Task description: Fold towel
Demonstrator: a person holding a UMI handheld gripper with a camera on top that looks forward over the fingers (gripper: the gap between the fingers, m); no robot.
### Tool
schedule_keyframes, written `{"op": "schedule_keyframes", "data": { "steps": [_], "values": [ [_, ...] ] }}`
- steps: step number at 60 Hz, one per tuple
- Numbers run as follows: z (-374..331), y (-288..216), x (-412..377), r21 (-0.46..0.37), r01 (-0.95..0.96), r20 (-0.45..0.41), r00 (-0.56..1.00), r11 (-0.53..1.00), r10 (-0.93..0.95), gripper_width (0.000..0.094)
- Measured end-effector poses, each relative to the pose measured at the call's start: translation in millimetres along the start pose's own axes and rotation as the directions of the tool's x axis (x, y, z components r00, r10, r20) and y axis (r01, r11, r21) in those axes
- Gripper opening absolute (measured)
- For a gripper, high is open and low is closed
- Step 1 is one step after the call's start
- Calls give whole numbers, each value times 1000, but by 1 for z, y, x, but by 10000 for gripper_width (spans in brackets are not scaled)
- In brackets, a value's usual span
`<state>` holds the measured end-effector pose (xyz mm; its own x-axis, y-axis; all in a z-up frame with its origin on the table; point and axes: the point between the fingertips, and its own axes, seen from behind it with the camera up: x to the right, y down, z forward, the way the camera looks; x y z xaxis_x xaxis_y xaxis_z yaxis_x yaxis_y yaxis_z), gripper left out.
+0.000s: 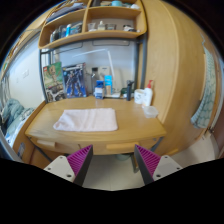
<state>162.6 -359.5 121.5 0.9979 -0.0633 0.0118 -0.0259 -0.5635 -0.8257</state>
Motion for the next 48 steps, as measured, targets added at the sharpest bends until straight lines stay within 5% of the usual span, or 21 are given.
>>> {"op": "schedule_keyframes", "data": {
  "steps": [18, 40, 48],
  "values": [
    [113, -1, -181, -98, 72, 136, 989, 993, -59, 848],
    [265, -53, -299, -135, 119, 104, 989, 984, -106, 822],
    [294, -48, -310, -176, 153, 75, 987, 972, -141, 718]
  ]
}}
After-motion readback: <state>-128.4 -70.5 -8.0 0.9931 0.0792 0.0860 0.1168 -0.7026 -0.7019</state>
